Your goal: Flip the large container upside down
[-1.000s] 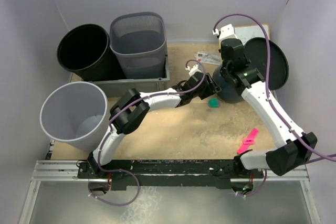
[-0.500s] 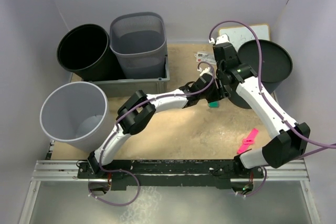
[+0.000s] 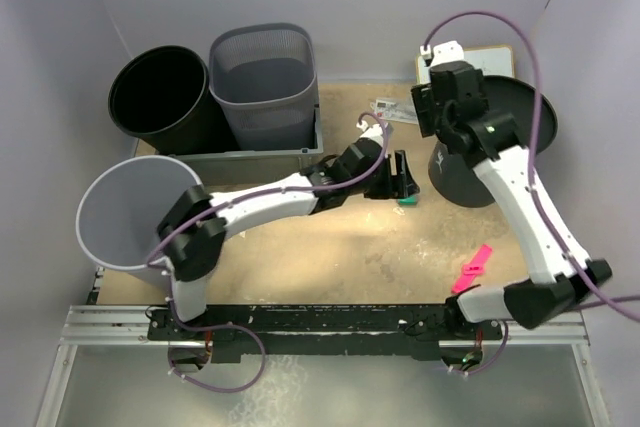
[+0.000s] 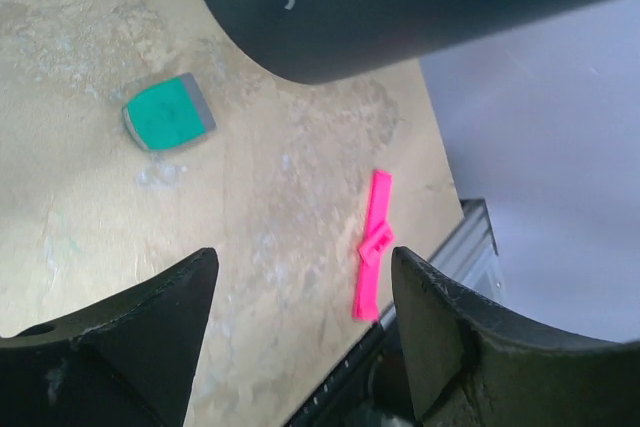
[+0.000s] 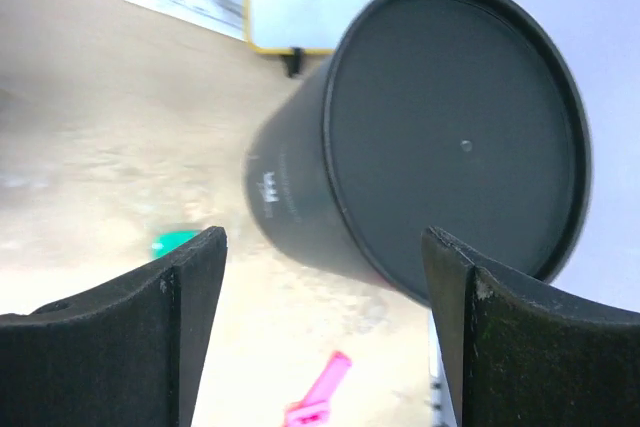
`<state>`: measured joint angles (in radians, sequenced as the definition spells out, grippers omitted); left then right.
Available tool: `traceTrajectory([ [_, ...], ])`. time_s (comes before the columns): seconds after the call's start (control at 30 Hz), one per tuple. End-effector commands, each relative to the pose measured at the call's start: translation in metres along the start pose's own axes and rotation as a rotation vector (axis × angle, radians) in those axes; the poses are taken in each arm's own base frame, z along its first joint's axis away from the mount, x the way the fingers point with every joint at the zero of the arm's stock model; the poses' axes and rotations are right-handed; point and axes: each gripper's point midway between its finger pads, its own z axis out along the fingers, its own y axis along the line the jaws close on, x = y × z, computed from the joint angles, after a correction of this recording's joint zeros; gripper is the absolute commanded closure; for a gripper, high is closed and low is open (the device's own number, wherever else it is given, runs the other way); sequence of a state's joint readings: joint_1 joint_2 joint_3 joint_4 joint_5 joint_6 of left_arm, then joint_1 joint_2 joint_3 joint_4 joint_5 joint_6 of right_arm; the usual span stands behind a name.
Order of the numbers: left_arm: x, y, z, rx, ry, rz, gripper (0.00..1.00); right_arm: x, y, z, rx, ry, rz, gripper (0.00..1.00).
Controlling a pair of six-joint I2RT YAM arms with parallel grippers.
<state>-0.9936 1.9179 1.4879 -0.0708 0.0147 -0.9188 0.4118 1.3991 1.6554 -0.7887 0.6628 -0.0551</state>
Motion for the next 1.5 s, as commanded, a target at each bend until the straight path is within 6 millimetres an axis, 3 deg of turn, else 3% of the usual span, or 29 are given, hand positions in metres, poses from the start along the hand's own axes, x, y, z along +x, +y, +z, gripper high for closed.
traceTrajectory([
  [0.0,-0.014,-0.015,-0.064,0.015,-0.059,0.148,0.32,-0.014,0.008,-0.058,-0.257,-0.115,0.177,0.19],
  [0.17,-0.033,0.016,-0.136,-0.158,-0.132,0.272,0.28,0.015,0.044,-0.099,-0.544,-0.160,0.265,0.16],
  [0.33,-0.098,0.038,-0.208,-0.412,-0.282,0.377,0.28,0.062,0.089,-0.122,-0.784,-0.152,0.371,0.11],
  [0.47,-0.164,0.073,-0.230,-0.520,-0.342,0.266,0.28,0.090,0.114,-0.118,-0.860,-0.103,0.435,0.09],
  [0.53,-0.183,0.082,-0.228,-0.557,-0.350,0.251,0.27,0.097,0.117,-0.114,-0.852,-0.079,0.434,0.09],
  [0.7,-0.228,0.048,-0.230,-0.520,-0.442,0.279,0.27,0.095,0.099,-0.106,-0.747,-0.089,0.394,0.08],
  [0.9,-0.264,0.051,-0.238,-0.589,-0.535,0.293,0.27,0.098,0.088,-0.098,-0.672,-0.099,0.383,0.07],
  [0.97,-0.269,0.059,-0.230,-0.637,-0.525,0.305,0.27,0.102,0.093,-0.094,-0.676,-0.081,0.388,0.07],
  [1.17,-0.280,0.055,-0.203,-0.606,-0.502,0.346,0.28,0.106,0.100,-0.090,-0.689,-0.043,0.399,0.07],
  [1.4,-0.271,0.072,-0.178,-0.644,-0.439,0.360,0.29,0.109,0.097,-0.090,-0.670,-0.042,0.401,0.07],
  [1.47,-0.268,0.071,-0.185,-0.647,-0.430,0.360,0.31,0.110,0.097,-0.089,-0.664,-0.037,0.401,0.07],
])
